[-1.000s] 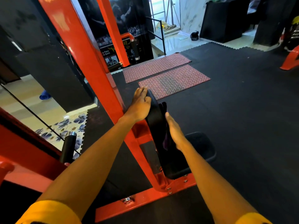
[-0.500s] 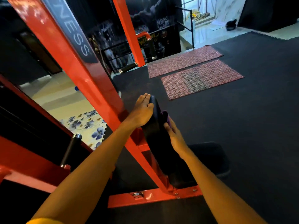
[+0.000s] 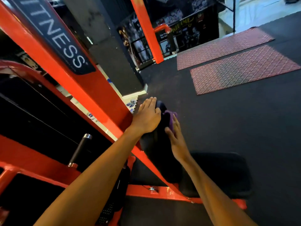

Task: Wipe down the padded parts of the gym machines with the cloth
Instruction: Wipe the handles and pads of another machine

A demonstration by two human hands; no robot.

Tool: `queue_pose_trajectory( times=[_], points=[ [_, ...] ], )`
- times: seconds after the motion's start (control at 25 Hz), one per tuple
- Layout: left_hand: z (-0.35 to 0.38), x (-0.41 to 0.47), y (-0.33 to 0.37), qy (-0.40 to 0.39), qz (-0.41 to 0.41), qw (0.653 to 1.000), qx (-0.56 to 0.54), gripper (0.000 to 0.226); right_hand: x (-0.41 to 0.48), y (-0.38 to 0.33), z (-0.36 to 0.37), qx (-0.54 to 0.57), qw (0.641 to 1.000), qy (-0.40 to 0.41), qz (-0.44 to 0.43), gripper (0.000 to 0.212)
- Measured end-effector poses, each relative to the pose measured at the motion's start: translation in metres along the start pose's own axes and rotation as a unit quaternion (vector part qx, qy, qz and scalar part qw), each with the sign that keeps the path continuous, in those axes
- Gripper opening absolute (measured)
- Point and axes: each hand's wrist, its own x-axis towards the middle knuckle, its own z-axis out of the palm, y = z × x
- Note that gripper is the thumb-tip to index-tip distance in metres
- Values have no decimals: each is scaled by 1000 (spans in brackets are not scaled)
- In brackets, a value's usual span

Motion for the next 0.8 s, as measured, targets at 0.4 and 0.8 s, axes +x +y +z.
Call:
queue_pose_trajectory(
  times=[0.4,0.8],
  points=[
    [0,-2,3,4,-17,1000,25,56,103,-14,-25,-11,991,-23,131,45],
    [-1,-2,0,-7,-15,1000,0,56,137,11,-43,-89,935,-154,308,43]
  ],
)
